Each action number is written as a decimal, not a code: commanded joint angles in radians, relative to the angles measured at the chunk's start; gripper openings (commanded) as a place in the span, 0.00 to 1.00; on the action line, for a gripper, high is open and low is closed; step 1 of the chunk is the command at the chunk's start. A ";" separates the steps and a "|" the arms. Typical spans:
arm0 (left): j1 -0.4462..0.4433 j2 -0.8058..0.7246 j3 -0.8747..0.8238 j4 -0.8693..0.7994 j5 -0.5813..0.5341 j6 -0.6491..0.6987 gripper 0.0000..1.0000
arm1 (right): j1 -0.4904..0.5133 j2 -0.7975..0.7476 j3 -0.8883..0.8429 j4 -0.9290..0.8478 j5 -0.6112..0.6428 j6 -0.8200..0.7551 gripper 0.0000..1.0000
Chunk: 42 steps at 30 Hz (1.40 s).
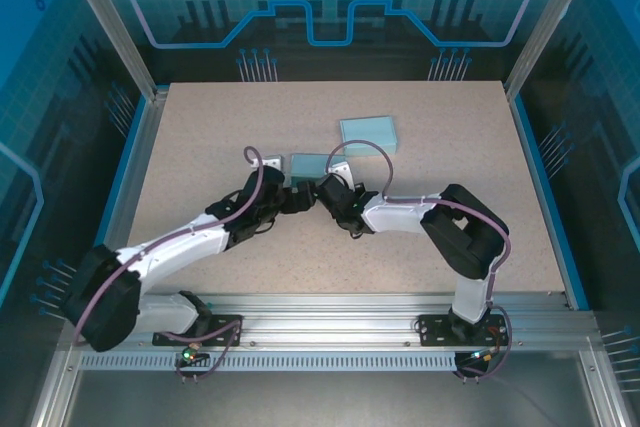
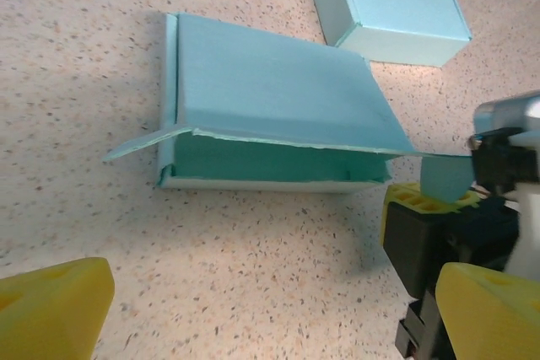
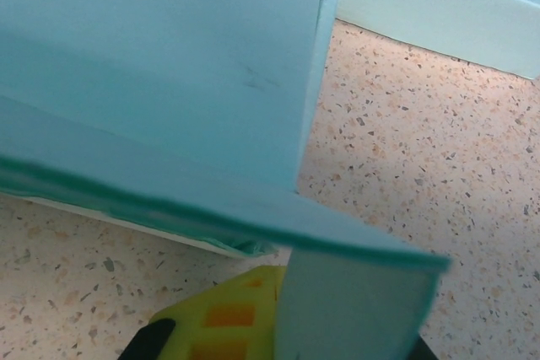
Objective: Fold the paper box
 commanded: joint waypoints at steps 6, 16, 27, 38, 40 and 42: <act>0.045 -0.131 0.096 -0.188 -0.126 0.122 0.99 | 0.001 0.022 0.006 -0.059 -0.006 0.016 0.00; 0.160 0.211 0.382 -0.130 0.218 0.247 0.69 | 0.008 0.028 0.016 -0.069 0.010 0.007 0.00; 0.160 0.567 0.480 -0.029 0.508 0.138 0.33 | 0.024 0.028 0.034 -0.106 0.035 -0.002 0.06; 0.171 0.700 0.457 0.016 0.467 0.096 0.28 | 0.063 -0.086 0.021 -0.169 0.055 -0.026 0.61; 0.172 0.711 0.461 0.014 0.461 0.095 0.28 | 0.072 -0.127 0.016 -0.183 0.051 -0.036 0.70; 0.171 0.716 0.461 0.016 0.456 0.094 0.29 | 0.077 -0.174 0.010 -0.200 0.038 -0.043 0.76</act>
